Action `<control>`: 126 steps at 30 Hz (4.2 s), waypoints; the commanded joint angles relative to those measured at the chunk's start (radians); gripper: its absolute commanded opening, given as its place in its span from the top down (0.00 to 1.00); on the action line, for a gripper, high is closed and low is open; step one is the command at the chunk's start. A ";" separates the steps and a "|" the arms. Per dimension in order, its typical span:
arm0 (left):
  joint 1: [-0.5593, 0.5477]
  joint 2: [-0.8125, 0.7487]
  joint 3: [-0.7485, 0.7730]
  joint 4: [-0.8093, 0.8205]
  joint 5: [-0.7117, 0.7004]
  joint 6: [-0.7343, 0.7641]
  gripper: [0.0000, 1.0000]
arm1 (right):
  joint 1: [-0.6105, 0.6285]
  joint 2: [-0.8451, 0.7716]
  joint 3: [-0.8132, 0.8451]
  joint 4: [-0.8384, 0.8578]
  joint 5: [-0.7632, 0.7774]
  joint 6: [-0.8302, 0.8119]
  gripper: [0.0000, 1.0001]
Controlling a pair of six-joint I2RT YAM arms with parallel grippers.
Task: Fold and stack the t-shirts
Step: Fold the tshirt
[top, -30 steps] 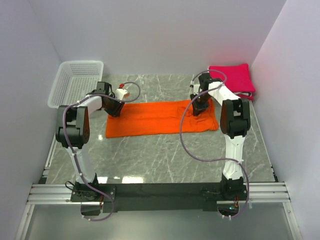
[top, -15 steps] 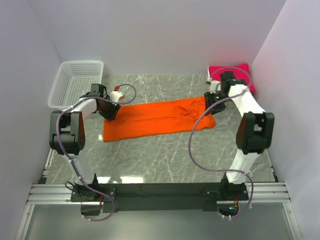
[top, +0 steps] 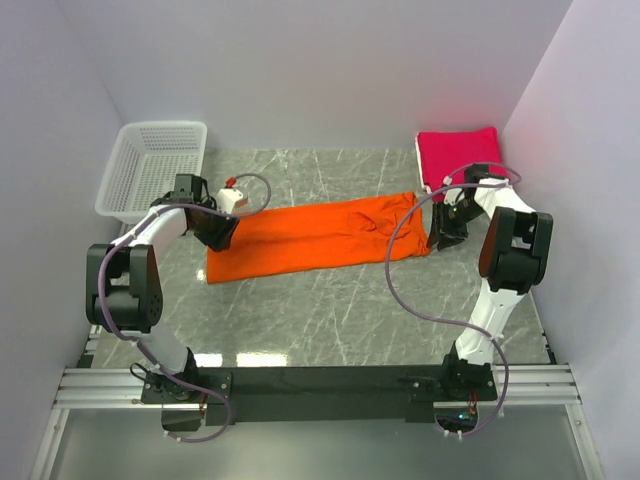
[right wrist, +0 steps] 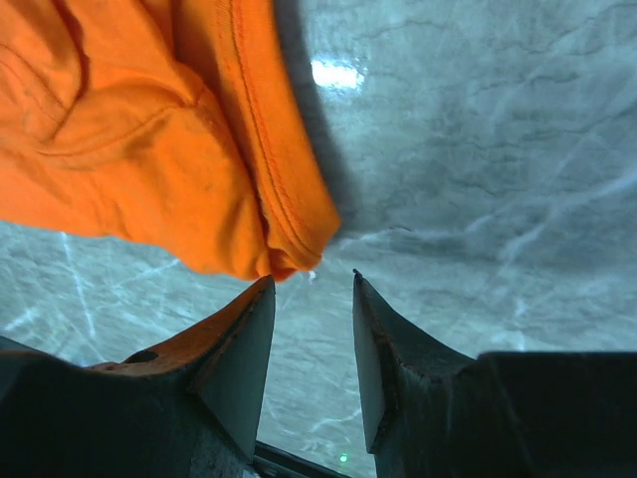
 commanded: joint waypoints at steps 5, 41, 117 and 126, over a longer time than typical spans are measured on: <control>0.003 -0.021 -0.068 0.007 0.012 -0.002 0.44 | 0.005 0.042 0.003 0.060 -0.020 0.068 0.58; 0.024 -0.054 -0.015 -0.232 0.128 0.144 0.66 | 0.142 0.029 0.076 0.146 0.530 -0.120 0.82; -0.196 -0.013 0.005 -0.042 0.087 0.004 0.42 | 0.551 0.298 0.642 0.044 0.429 0.178 0.88; -0.301 0.056 0.010 0.158 0.029 0.014 0.68 | 0.499 0.286 0.473 0.132 0.383 0.319 1.00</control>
